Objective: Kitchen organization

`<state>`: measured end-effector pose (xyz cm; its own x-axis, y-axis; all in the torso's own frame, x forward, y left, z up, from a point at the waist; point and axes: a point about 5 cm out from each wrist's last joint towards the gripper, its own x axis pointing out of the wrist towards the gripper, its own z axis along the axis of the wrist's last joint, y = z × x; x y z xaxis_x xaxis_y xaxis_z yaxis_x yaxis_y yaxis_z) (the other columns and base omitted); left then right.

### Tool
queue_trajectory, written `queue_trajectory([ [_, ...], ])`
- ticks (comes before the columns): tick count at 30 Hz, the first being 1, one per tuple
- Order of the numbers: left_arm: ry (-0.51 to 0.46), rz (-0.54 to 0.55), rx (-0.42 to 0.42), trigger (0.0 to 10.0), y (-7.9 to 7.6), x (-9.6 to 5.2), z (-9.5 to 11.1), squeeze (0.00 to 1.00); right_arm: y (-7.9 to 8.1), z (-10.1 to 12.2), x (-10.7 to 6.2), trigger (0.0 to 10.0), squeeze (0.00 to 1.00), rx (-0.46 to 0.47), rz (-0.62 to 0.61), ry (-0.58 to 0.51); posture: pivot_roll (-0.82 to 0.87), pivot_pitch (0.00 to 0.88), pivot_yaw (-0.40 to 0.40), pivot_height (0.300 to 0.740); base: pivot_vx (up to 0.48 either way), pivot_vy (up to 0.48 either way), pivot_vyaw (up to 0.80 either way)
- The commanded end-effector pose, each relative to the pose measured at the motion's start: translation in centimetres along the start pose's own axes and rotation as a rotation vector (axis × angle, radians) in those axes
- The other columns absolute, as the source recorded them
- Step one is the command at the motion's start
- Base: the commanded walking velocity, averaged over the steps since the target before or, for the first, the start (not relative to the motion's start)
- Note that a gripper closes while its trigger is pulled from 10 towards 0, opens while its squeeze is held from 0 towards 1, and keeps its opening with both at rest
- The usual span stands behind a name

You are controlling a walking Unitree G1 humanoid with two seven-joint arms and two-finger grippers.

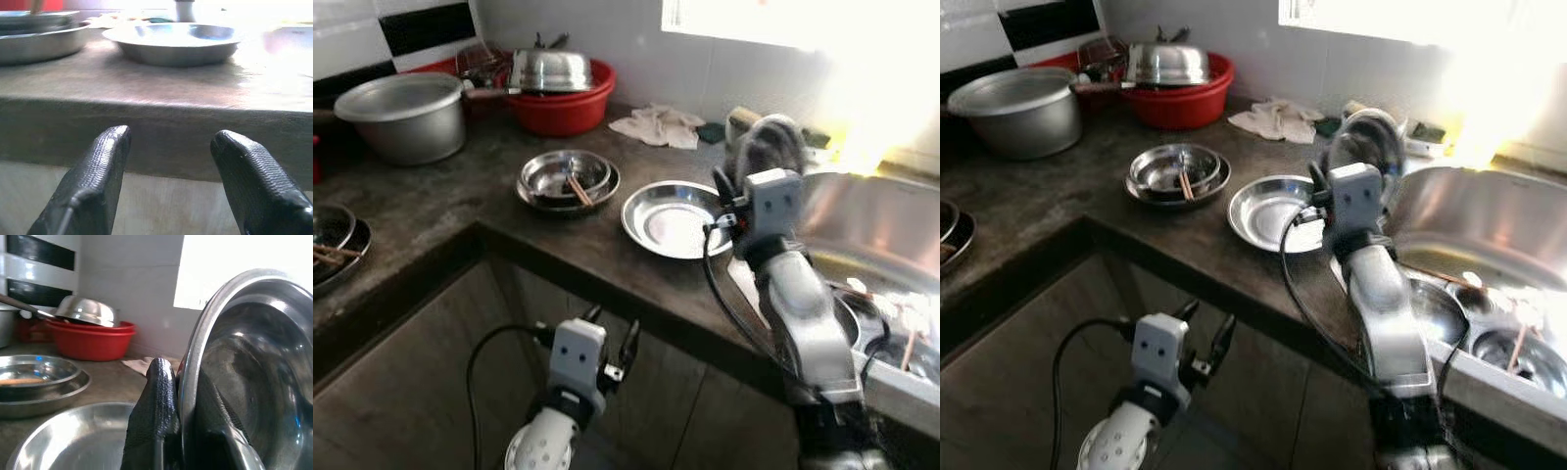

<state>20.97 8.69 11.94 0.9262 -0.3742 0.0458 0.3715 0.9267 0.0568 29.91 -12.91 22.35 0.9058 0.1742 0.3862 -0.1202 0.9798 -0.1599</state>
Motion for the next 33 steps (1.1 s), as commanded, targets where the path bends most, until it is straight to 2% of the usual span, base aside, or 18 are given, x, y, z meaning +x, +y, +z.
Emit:
queue_trajectory([
  [1, -0.021, -0.015, -0.006, 10.0, -0.1, 0.1, 0.3, 0.0, -0.6, 1.5, -0.4, 0.0, 0.0, -0.032, -0.053, -0.059, 0.0, 0.046, 0.004, 0.74, 0.0, 0.0, -0.8],
  [5, -0.057, -0.029, -0.004, 10.0, -0.3, 0.5, 1.0, 0.0, -0.6, 1.1, -1.6, 0.0, 0.0, -0.036, -0.091, -0.029, 0.0, 0.043, 0.002, 0.74, 0.0, 0.206, -0.8],
  [12, -0.067, -0.027, -0.004, 10.0, 0.0, 0.9, 1.1, 0.0, -0.2, 0.9, -2.3, 0.0, 0.0, -0.048, -0.109, 0.002, 0.0, 0.04, 0.009, 0.74, 0.0, 0.439, -0.8],
  [18, -0.051, -0.031, 0.019, 10.0, 0.2, 1.0, 0.9, 0.0, -0.1, 0.9, -2.3, 0.0, 0.0, -0.051, -0.121, 0.008, -0.01, 0.038, 0.011, 0.74, 0.0, 0.0, -0.8],
  [19, -0.047, -0.03, 0.079, 10.0, 0.3, 1.0, 0.9, 0.0, -0.1, 1.0, -2.3, 0.0, 0.0, -0.059, -0.123, 0.008, 0.0, 0.039, 0.012, 0.74, 0.0, -0.277, -0.79],
  [24, -0.045, -0.02, 0.024, 10.0, 0.3, 1.1, 0.8, 0.0, -0.2, 1.1, -2.1, 0.0, 0.0, -0.063, -0.127, 0.008, -0.01, 0.041, 0.015, 0.74, 0.0, -0.25, -0.48],
  [25, -0.047, -0.015, 0.023, 10.0, 0.3, 1.2, 0.9, 0.0, -0.2, 1.0, -2.1, 0.7, 0.0, -0.067, -0.127, 0.011, -0.01, 0.041, 0.015, 0.74, 0.0, 0.0, 0.0],
  [26, -0.046, -0.01, 0.026, 10.0, 0.4, 1.1, 0.9, 0.0, -0.3, 1.0, -2.1, 7.5, 0.0, -0.07, -0.127, 0.015, -0.01, 0.041, 0.017, 0.74, 0.0, 0.0, 0.0],
  [28, -0.047, -0.007, 0.026, 10.0, 0.4, 1.1, 0.9, 0.0, -0.2, 0.9, -2.0, 7.5, 0.0, -0.066, -0.122, 0.02, -0.01, 0.042, 0.016, 0.74, 0.0, 0.0, 0.0],
  [29, -0.048, -0.014, 0.038, 10.0, 0.4, 1.1, 0.9, 0.0, -0.2, 0.9, -2.0, 10.0, 0.0, -0.066, -0.12, 0.022, -0.01, 0.042, 0.017, 0.74, 0.0, 0.0, 0.0],
  [33, -0.053, -0.033, 0.056, 10.0, 0.2, 1.0, 0.9, 0.0, -0.2, 0.8, -1.8, 10.0, 0.0, -0.068, -0.114, 0.03, -0.01, 0.042, 0.015, 0.74, 0.067, -0.098, 0.0],
])
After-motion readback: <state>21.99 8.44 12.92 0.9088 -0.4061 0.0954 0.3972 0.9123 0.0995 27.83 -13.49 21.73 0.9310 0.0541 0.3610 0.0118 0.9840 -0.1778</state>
